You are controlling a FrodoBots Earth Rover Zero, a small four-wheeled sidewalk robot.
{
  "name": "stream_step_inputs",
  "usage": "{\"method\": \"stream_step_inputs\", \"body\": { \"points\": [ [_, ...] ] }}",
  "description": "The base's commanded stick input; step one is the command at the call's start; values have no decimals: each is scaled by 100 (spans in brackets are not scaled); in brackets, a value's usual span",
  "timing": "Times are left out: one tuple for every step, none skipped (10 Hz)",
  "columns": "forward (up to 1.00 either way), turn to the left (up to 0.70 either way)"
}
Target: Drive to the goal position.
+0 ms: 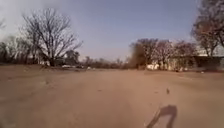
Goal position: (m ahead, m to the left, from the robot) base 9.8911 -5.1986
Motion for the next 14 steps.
{"method": "stream_step_inputs", "body": {
  "points": [
    [70,0],
    [70,0],
    [70,0],
    [70,0],
    [70,0],
    [70,0],
    [70,0],
    [70,0],
    [70,0],
    [70,0],
    [70,-9],
    [70,-25],
    [70,-35],
    [70,-35]
  ]
}}
